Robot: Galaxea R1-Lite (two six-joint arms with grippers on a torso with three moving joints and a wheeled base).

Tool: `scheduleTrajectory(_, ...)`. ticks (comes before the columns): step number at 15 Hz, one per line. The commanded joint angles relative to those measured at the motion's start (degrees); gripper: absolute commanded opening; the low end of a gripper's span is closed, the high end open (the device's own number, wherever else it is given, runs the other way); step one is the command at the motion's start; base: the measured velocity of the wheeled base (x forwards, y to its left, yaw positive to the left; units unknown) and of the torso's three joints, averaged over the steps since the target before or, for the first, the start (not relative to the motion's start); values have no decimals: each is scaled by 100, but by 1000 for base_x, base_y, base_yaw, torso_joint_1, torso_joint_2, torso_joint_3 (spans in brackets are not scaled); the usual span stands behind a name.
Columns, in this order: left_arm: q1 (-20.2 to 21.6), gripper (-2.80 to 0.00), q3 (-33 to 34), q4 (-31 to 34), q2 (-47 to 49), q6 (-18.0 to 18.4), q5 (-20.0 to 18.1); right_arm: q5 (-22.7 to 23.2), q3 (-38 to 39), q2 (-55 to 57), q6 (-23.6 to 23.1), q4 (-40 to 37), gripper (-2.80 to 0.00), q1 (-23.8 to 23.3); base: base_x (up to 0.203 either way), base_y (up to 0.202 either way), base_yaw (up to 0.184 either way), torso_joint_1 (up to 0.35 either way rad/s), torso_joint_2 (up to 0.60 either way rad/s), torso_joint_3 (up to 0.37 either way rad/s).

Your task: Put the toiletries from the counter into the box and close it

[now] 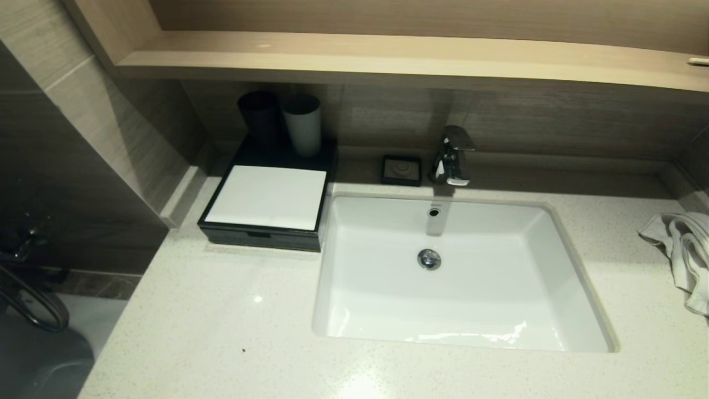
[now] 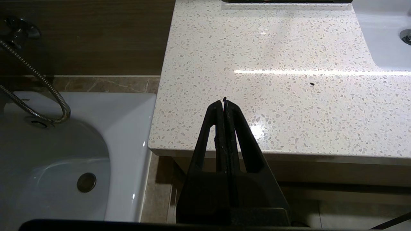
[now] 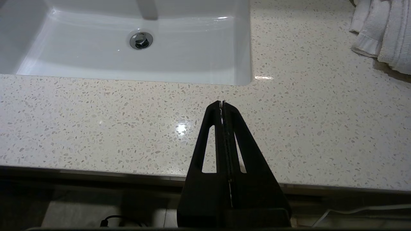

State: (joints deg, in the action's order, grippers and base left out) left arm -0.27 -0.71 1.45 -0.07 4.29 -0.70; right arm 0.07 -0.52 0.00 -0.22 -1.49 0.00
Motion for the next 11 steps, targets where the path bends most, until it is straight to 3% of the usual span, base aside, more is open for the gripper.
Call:
scheduleTrajectory(1, 0, -280, 0, -4, 7, 2, 0, 1, 0, 0, 4, -1, -280, 0, 0, 0, 0, 0, 0, 0)
scheduleTrajectory(11, 0, -280, 0, 2, 7, 2, 0, 1, 0, 0, 4, -1, -280, 0, 0, 0, 0, 0, 0, 0)
